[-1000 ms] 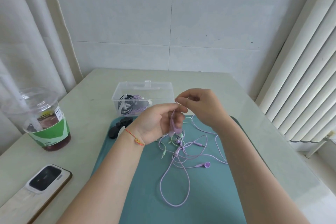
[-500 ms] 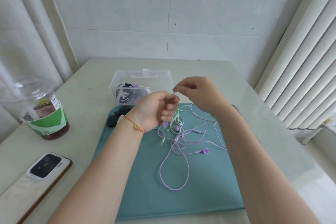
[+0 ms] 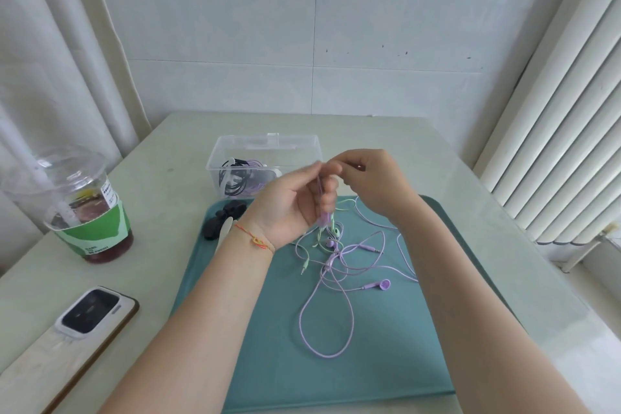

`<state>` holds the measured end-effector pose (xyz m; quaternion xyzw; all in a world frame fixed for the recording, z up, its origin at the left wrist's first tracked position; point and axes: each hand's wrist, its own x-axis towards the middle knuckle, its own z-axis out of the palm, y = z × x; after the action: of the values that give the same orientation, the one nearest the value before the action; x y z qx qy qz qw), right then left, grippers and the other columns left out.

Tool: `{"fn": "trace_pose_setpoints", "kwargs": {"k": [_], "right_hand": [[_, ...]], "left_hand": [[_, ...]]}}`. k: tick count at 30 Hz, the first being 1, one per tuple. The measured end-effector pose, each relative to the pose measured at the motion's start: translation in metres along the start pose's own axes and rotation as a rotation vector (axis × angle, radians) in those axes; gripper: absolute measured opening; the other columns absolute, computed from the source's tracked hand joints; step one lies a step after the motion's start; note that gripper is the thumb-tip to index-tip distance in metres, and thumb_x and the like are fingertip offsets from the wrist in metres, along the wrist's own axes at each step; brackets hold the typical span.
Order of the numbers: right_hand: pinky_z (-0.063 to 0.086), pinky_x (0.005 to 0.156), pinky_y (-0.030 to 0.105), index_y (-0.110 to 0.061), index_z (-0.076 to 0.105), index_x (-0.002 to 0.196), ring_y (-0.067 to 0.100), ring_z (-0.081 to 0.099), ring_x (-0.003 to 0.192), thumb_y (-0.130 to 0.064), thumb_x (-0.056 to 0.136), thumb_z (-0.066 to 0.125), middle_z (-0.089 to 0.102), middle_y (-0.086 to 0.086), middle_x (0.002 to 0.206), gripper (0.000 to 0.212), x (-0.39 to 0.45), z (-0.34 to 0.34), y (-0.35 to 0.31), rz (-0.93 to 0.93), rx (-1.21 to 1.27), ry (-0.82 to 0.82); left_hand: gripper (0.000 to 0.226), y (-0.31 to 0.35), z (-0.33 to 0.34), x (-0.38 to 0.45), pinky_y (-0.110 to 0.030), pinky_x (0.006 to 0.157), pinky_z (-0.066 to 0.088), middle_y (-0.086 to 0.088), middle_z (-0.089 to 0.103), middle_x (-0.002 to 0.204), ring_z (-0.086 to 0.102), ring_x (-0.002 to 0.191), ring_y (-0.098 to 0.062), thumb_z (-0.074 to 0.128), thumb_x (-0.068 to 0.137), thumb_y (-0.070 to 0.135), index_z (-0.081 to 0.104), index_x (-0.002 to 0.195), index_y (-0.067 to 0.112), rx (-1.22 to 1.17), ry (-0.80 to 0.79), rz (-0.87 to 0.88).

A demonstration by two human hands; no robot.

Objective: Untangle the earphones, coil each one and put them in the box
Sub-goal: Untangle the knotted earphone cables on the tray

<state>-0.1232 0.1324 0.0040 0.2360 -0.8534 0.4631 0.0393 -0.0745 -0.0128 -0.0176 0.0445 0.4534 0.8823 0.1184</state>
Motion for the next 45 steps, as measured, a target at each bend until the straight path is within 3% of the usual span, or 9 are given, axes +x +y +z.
{"fn": "trace_pose_setpoints", "kwargs": {"k": [2,6,11,17,21,32,38,43,45], "right_hand": [[0.028,0.049,0.02,-0.019,0.059,0.06,0.008,0.032,0.05,-0.018,0.093,0.059,0.046,0.001,0.058,0.033,-0.001,0.004,0.001,0.0,-0.09,-0.066],[0.033,0.052,0.022,-0.011,0.073,0.084,0.011,0.037,0.05,-0.029,0.092,0.06,0.051,-0.001,0.059,0.024,-0.006,0.012,-0.003,0.083,-0.21,-0.373],[0.037,0.06,0.027,-0.02,0.075,0.097,0.015,0.041,0.057,-0.032,0.093,0.058,0.052,0.001,0.064,0.022,-0.01,0.011,-0.014,0.1,-0.276,-0.497],[0.032,0.055,0.026,-0.011,0.069,0.085,0.015,0.036,0.055,-0.032,0.094,0.057,0.044,0.001,0.063,0.025,-0.015,0.012,-0.025,0.066,-0.329,-0.538],[0.036,0.05,0.024,-0.018,0.074,0.09,0.018,0.039,0.052,-0.024,0.093,0.055,0.047,0.0,0.061,0.02,-0.015,0.007,-0.028,0.122,-0.269,-0.541],[0.037,0.048,0.023,-0.026,0.073,0.097,0.022,0.036,0.052,-0.026,0.094,0.051,0.045,-0.004,0.058,0.023,-0.023,0.018,-0.03,0.125,-0.299,-0.821],[0.037,0.048,0.022,-0.017,0.071,0.08,0.015,0.039,0.05,-0.024,0.092,0.053,0.044,-0.005,0.055,0.023,-0.019,0.003,-0.035,0.088,-0.196,-0.554],[0.033,0.054,0.024,-0.01,0.069,0.084,0.01,0.04,0.055,-0.032,0.092,0.059,0.056,0.0,0.069,0.026,-0.009,-0.007,-0.023,0.051,-0.187,-0.249],[0.032,0.052,0.021,-0.011,0.069,0.084,0.007,0.039,0.054,-0.034,0.09,0.061,0.058,0.0,0.072,0.024,-0.008,-0.009,-0.02,0.034,-0.168,-0.194]], "left_hand": [[0.033,0.005,-0.001,0.002,-0.027,0.056,0.054,-0.005,0.069,0.078,0.066,0.064,-0.017,0.04,0.099,0.023,0.069,0.098,0.008,-0.155,0.04,0.131],[0.034,0.01,-0.013,0.005,-0.031,0.086,0.057,-0.007,0.073,0.106,0.069,0.102,-0.023,0.033,0.105,0.025,0.061,0.115,0.008,-0.185,0.138,0.314],[0.037,0.007,-0.026,0.009,-0.032,0.084,0.054,-0.004,0.068,0.12,0.062,0.116,-0.021,0.032,0.105,0.031,0.058,0.124,0.012,-0.092,0.284,0.361],[0.029,0.0,-0.019,0.013,-0.028,0.086,0.053,-0.005,0.064,0.125,0.062,0.116,-0.019,0.038,0.104,0.024,0.061,0.117,0.011,0.111,0.402,0.408],[0.027,-0.011,-0.018,0.016,-0.03,0.084,0.05,-0.002,0.071,0.108,0.069,0.102,-0.016,0.04,0.104,0.017,0.067,0.104,0.013,0.365,0.501,0.469],[0.028,-0.009,-0.018,0.016,-0.026,0.069,0.049,0.012,0.073,0.089,0.069,0.095,-0.01,0.041,0.103,0.023,0.068,0.096,0.022,0.252,0.764,0.553],[0.033,-0.016,-0.018,0.014,-0.022,0.055,0.045,0.002,0.063,0.056,0.058,0.05,-0.01,0.042,0.102,0.023,0.065,0.083,0.01,0.62,0.64,0.394],[0.04,-0.017,-0.014,0.013,-0.039,0.065,0.045,-0.006,0.052,0.047,0.045,0.04,-0.018,0.043,0.101,0.024,0.06,0.068,0.011,0.685,0.449,0.242],[0.04,-0.016,-0.013,0.012,-0.036,0.066,0.048,-0.004,0.045,0.046,0.041,0.04,-0.016,0.043,0.102,0.025,0.06,0.068,0.012,0.609,0.36,0.163]]}}
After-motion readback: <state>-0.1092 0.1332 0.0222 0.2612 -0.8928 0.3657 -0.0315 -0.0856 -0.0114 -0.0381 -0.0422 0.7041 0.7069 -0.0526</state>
